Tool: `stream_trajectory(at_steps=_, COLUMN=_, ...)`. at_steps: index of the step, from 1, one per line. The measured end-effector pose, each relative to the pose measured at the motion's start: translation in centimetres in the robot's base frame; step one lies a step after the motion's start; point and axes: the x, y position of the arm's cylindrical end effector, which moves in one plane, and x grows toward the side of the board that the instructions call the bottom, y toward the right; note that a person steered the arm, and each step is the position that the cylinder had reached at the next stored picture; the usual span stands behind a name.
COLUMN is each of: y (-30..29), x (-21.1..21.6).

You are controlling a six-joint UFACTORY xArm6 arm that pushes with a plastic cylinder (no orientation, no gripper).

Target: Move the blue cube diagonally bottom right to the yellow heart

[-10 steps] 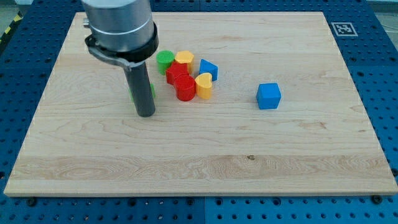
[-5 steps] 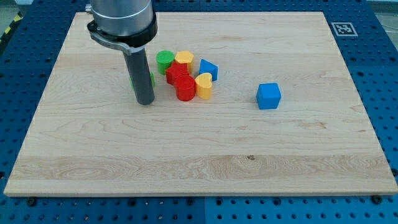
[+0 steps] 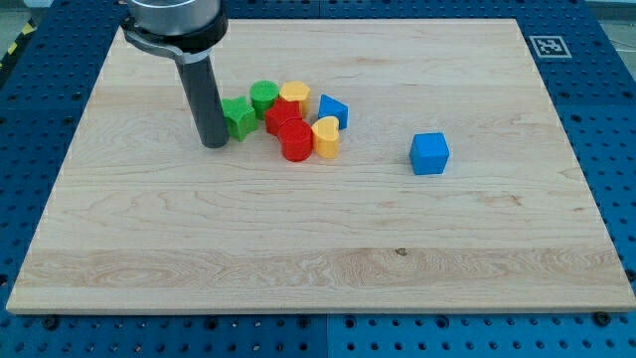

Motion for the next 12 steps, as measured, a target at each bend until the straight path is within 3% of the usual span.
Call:
stream_trajectory(at_steps=3, y=-2.0, x=0.2)
stream_trajectory(at_steps=7, y=2.0, x=-0.9)
stream_trajectory(at_steps=12, y=2.0, x=3.7)
